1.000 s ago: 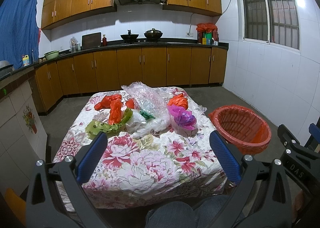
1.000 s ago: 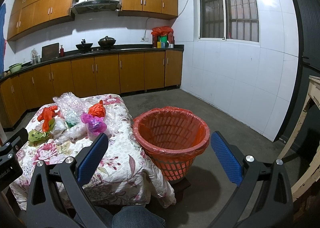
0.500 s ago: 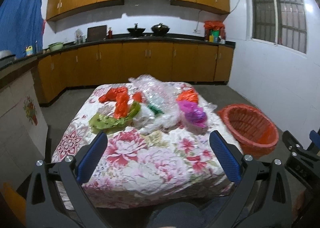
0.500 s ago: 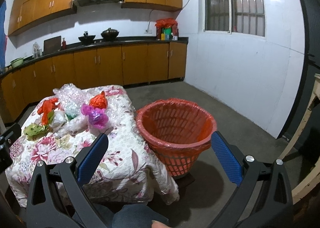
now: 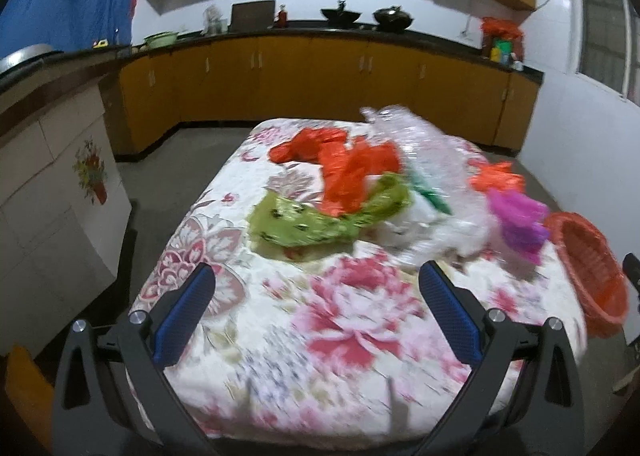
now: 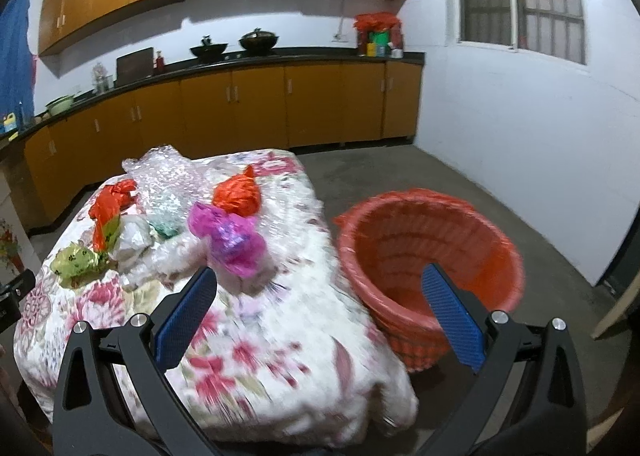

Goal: Collect trash
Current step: 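Grasp the pink bag with the right gripper while the left gripper grasps the green bag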

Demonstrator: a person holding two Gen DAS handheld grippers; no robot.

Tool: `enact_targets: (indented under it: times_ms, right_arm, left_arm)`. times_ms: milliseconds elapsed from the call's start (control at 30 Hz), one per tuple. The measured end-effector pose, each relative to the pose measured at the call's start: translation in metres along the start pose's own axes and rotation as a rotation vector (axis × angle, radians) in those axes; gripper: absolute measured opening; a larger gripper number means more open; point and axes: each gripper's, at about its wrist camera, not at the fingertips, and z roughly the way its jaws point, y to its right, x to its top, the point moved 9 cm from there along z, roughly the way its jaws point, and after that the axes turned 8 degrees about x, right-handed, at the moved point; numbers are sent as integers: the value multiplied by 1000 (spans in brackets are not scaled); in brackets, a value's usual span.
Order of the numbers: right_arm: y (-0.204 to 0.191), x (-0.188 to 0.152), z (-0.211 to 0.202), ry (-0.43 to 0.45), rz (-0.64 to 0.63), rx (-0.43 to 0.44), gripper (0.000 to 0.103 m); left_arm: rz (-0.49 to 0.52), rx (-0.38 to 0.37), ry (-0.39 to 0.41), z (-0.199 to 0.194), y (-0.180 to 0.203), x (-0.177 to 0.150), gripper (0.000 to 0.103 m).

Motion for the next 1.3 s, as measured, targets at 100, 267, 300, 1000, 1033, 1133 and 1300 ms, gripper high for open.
enact_targets:
  times_ms: [100,267,300,1000,1033,1133,1300]
  right_arm:
    - [-13,5,30,-31,19,67,99]
    - [-32,7,76,-87,21,133,85]
    - [-35,8,84,-100,21,142,84]
    - [-63,-16,143,-244,-33,229,56]
    - [-62,-15,142,-241,-32,230,56]
    - [-62,-15,136,-234,-26,234,55]
    - [-60,-13,123,-218,-19,243,55]
  left_arm:
    - [9,12,-6,26,-2,9,99]
    - [70,-11,-8,65,9,22,85]
    - [81,-17,-15,72,12,23,84]
    - [132,-169,-235,147,35,-14,26]
    - [136,-179,-231,145,36,-14,20]
    - [141,-195,-222,140,37,-15,10]
    - [122,-211,-194,128,34,-14,5]
